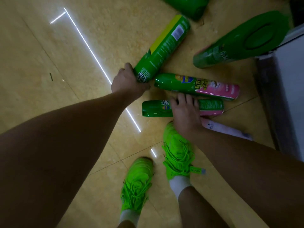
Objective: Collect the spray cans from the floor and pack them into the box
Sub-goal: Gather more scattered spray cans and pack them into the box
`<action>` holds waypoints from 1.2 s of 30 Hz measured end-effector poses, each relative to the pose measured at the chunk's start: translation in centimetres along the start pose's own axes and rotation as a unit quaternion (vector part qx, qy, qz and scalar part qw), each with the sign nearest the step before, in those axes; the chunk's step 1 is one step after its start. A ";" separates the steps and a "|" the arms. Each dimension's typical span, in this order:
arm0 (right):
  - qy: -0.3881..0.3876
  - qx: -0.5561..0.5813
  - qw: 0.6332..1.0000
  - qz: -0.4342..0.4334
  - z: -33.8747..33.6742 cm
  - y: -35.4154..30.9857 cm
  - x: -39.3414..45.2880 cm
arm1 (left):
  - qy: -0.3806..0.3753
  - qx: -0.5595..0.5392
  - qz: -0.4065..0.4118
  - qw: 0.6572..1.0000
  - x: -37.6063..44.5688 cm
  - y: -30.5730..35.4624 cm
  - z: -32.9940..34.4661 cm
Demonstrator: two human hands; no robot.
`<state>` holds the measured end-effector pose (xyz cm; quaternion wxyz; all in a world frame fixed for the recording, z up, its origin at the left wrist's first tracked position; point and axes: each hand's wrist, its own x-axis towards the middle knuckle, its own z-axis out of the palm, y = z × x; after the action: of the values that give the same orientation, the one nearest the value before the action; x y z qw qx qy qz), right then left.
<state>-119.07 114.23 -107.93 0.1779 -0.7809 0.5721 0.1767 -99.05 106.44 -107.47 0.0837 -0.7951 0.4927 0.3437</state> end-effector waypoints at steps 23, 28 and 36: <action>0.043 0.336 0.921 0.194 -23.6 -9.1 -7.0 | -0.101 0.099 0.043 0.989 -12.5 -1.0 -25.7; 0.105 0.406 0.874 0.247 -32.4 -12.3 -10.4 | -0.090 0.181 0.106 0.974 -17.3 -0.2 -36.0; 0.198 0.447 0.824 0.287 -47.0 -15.6 -20.3 | -0.078 0.300 0.186 0.932 -28.5 4.1 -50.2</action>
<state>-106.48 112.97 -55.93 0.3314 -0.4345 0.8097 -0.2140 -87.12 101.39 -51.08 0.2911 -0.5975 0.7041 0.2501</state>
